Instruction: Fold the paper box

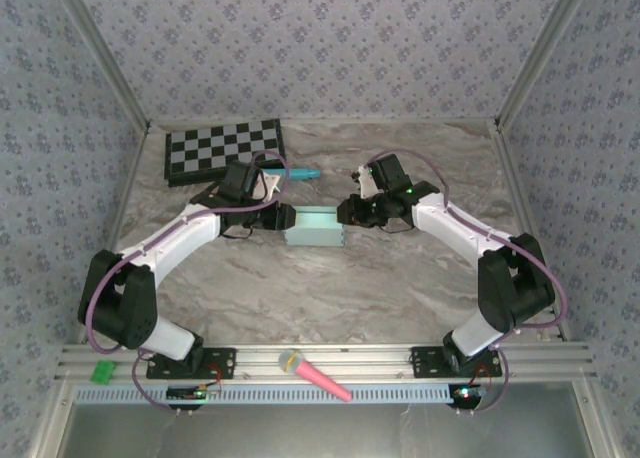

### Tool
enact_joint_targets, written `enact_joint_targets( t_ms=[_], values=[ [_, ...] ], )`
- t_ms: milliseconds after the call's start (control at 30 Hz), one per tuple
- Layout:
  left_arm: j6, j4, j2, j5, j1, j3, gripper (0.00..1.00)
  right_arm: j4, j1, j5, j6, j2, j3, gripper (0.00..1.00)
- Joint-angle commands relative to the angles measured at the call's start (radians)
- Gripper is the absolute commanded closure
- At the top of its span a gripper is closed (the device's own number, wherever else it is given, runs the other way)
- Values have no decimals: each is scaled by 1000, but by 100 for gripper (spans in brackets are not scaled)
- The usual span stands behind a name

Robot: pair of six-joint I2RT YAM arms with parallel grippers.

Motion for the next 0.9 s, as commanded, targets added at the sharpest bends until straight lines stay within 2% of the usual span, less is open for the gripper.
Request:
enact_joint_targets(
  t_ms=[0, 333, 600, 867],
  values=[
    [-1, 19, -8, 50, -16, -9, 57, -10, 13, -3, -25, -3, 10, 74],
    [3, 7, -14, 30, -16, -26, 66, -54, 15, 49, -50, 7, 0, 81],
    [4, -2, -17, 13, -16, -33, 66, -71, 19, 70, -59, 19, 2, 90],
    [8, -14, -15, -4, -16, -39, 68, -116, 33, 119, -79, 32, 13, 92]
  ],
)
